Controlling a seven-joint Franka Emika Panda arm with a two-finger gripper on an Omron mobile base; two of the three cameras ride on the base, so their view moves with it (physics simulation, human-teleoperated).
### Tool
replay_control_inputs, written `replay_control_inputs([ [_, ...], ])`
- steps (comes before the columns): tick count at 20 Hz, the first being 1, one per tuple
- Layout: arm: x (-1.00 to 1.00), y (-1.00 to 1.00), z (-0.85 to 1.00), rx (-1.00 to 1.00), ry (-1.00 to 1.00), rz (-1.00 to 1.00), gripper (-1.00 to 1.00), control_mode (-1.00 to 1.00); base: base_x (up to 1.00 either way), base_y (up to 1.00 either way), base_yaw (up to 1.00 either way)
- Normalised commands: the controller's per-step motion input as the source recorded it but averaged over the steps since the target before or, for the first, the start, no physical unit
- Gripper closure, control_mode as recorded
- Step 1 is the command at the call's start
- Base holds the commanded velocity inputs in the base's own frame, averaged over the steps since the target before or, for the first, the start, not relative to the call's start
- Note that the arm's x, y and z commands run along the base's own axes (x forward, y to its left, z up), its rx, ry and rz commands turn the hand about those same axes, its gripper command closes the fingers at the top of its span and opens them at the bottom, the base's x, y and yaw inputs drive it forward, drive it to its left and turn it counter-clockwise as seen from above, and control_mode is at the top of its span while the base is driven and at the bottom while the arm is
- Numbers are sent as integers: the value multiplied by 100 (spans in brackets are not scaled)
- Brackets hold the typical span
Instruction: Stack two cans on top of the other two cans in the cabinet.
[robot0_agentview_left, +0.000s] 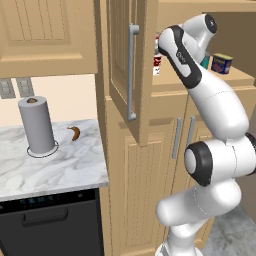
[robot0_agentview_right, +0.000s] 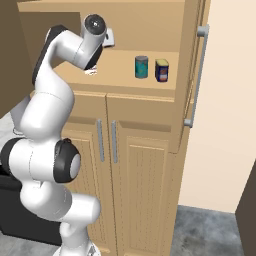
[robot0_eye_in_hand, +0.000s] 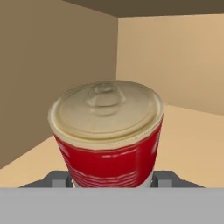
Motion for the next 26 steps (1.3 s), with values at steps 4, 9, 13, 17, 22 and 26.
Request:
replay_control_inputs([
  [4,-1,0,-4,0,1,0,100,-100,0,0,0],
  [9,-12,0,-6,0,0,0,100,-100,0,0,0],
  [13,-8,0,-8,0,0,0,100,-100,0,0,0],
  [17,0,0,-10,0,1,0,100,-100,0,0,0],
  [22,6,0,-8,0,3,0,100,-100,0,0,0],
  [26,11,1,-11,0,8,0,100,-100,0,0,0],
])
